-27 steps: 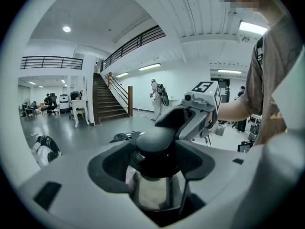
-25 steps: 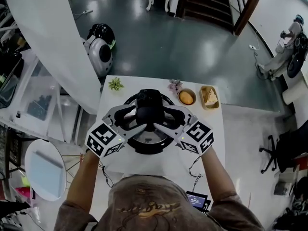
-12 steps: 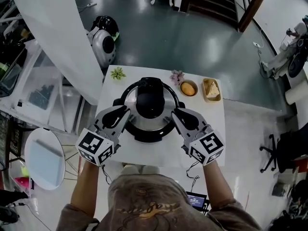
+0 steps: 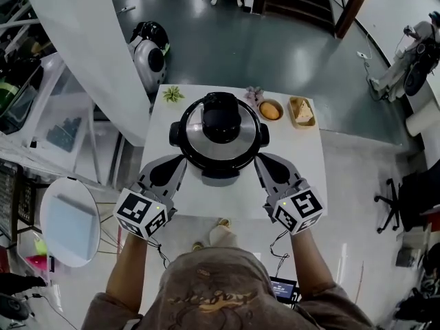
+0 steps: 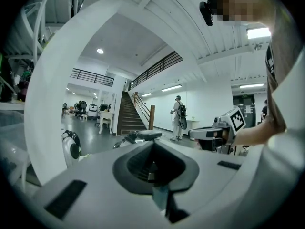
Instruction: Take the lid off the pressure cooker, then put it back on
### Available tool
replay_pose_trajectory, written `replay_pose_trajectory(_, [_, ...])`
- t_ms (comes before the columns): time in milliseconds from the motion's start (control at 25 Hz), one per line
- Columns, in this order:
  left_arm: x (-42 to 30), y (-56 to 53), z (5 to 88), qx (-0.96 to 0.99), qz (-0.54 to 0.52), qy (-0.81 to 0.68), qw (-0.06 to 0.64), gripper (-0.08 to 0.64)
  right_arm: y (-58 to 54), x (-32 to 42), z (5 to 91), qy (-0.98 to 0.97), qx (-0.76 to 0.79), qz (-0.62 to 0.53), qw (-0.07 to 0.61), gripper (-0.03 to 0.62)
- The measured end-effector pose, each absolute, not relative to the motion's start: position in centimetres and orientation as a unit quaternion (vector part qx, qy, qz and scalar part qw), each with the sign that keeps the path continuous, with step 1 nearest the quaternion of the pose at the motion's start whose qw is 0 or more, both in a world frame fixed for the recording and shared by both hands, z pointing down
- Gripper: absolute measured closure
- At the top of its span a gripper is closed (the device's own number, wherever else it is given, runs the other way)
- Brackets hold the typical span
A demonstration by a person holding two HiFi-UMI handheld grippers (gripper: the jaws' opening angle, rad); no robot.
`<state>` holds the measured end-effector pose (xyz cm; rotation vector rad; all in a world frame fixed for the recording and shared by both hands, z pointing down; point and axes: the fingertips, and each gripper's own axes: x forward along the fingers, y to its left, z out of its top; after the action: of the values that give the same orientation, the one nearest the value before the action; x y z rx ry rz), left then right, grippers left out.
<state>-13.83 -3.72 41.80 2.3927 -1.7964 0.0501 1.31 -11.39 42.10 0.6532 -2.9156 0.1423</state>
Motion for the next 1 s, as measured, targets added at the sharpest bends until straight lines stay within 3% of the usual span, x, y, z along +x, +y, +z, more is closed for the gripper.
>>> replay_pose_trajectory(440, [-10.5,4.4,43.7,0.794,0.005,-0.601,0.084,0.555,-1.3,4.5,44.5,-0.959,0.265,0.066,0.080,0.597])
replay_pose_trajectory(720, [-9.7,6.3,45.5,0.771,0.002,-0.632,0.075,0.555,-0.5,7.9,45.7,-0.944,0.316,0.083,0.050,0.596])
replay_pose_trajectory(1000, [-10.7,6.7,46.8,0.746,-0.009,-0.660,0.090,0.555,-0.5,9.9,47.4,-0.938,0.330,0.082,0.066,0.597])
